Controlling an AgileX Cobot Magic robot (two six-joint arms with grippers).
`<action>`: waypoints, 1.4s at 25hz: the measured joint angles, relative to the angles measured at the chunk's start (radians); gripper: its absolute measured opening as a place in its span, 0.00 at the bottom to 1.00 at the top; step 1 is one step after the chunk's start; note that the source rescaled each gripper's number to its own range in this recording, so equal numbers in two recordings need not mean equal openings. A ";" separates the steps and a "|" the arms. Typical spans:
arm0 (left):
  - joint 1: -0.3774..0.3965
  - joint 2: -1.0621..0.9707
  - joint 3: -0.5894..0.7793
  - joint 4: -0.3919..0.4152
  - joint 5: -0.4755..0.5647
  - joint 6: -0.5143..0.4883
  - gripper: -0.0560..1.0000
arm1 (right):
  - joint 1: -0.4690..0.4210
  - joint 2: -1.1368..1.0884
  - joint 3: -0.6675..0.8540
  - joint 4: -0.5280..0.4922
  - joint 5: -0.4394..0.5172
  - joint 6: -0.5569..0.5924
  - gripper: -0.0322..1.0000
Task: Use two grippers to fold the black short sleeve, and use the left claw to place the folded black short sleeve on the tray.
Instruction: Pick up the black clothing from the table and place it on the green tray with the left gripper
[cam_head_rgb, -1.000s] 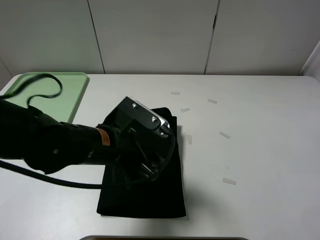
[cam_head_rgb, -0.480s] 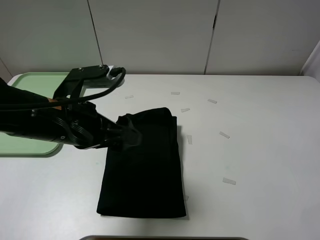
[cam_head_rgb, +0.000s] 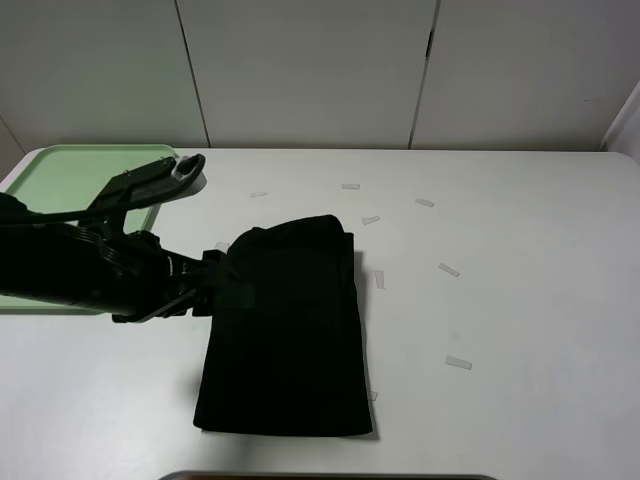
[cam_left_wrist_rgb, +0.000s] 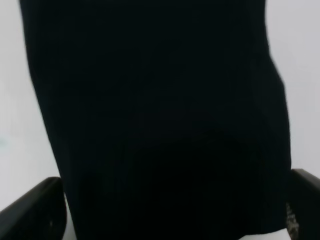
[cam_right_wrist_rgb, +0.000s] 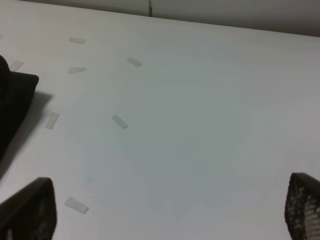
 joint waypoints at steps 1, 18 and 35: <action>0.000 0.001 0.011 -0.029 -0.001 0.014 0.86 | 0.000 0.000 0.000 0.000 0.000 0.000 1.00; 0.000 0.245 0.020 -0.152 -0.055 0.119 0.86 | 0.000 0.000 0.000 0.000 0.000 0.000 1.00; 0.007 0.479 -0.238 -0.111 0.019 0.123 0.46 | 0.000 0.000 0.000 0.001 0.000 0.000 1.00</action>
